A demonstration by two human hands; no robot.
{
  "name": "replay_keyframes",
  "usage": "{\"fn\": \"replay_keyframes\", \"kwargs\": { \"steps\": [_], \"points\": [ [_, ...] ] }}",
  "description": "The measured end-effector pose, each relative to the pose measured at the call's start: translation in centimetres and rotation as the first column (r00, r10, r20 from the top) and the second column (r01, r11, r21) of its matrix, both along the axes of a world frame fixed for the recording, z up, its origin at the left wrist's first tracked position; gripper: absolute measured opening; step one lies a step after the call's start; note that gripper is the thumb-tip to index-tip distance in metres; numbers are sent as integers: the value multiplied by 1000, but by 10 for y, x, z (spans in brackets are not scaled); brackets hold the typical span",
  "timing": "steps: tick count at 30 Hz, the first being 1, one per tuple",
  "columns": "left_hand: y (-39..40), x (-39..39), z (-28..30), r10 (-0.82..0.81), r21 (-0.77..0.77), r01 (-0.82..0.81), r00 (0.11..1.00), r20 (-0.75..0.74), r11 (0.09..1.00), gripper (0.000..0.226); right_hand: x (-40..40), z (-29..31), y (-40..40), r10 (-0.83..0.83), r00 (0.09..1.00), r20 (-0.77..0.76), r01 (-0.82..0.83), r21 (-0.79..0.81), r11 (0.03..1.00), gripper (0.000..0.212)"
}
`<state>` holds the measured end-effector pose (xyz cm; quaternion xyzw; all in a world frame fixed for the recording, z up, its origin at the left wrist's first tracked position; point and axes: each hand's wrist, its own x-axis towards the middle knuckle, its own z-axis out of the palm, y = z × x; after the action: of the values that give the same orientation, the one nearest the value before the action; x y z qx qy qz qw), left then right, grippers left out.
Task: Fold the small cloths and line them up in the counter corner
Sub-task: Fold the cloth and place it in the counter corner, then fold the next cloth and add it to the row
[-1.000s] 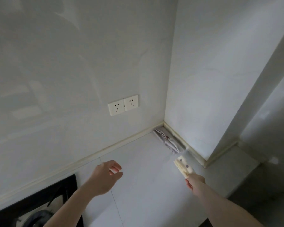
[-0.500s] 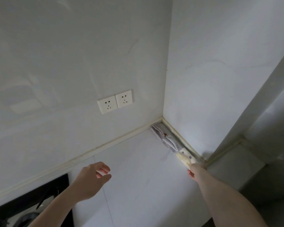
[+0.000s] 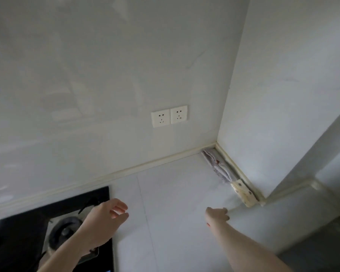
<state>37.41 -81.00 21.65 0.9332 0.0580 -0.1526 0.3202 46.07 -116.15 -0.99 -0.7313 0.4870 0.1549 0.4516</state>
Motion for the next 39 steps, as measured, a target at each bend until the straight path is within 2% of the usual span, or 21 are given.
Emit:
{"fn": "replay_keyframes", "kwargs": {
  "steps": [1,3,5,7,10,14,20,25,30,35,39],
  "points": [
    [12,-15,2,30,-2,-30,1000,6,1000,9,-6,16,25,10,999,41,-12,55,998,71],
    [37,-50,5,84,1,-84,996,-1,996,10,-25,37,79,202,969,143,-224,159,962,69],
    [66,-88,7,147,6,-147,989,-24,989,10,-49,57,134,411,885,219,-449,164,878,68],
    [97,-131,7,203,11,-203,978,-35,979,7,-76,83,183,530,793,299,-592,176,787,64],
    [140,-199,5,313,15,-313,950,-12,950,12,-123,121,255,659,637,401,-757,162,633,60],
    [192,-287,2,448,-5,-448,894,22,894,12,-193,157,338,733,462,499,-883,186,430,66],
    [271,-389,-12,607,-5,-607,794,25,795,14,-286,193,442,829,167,533,-984,146,105,70],
    [325,-442,-18,718,-31,-718,693,64,696,13,-305,192,524,865,-114,488,-991,-2,-130,66],
    [379,-493,-24,824,-27,-824,563,63,566,15,-320,181,609,849,-213,484,-965,30,-260,61],
    [428,-532,-25,891,-7,-895,444,92,446,12,-350,170,686,827,-309,469,-924,58,-378,66],
    [462,-542,-28,896,8,-901,433,101,434,13,-366,171,727,802,-372,468,-897,41,-440,68]
  ]
}}
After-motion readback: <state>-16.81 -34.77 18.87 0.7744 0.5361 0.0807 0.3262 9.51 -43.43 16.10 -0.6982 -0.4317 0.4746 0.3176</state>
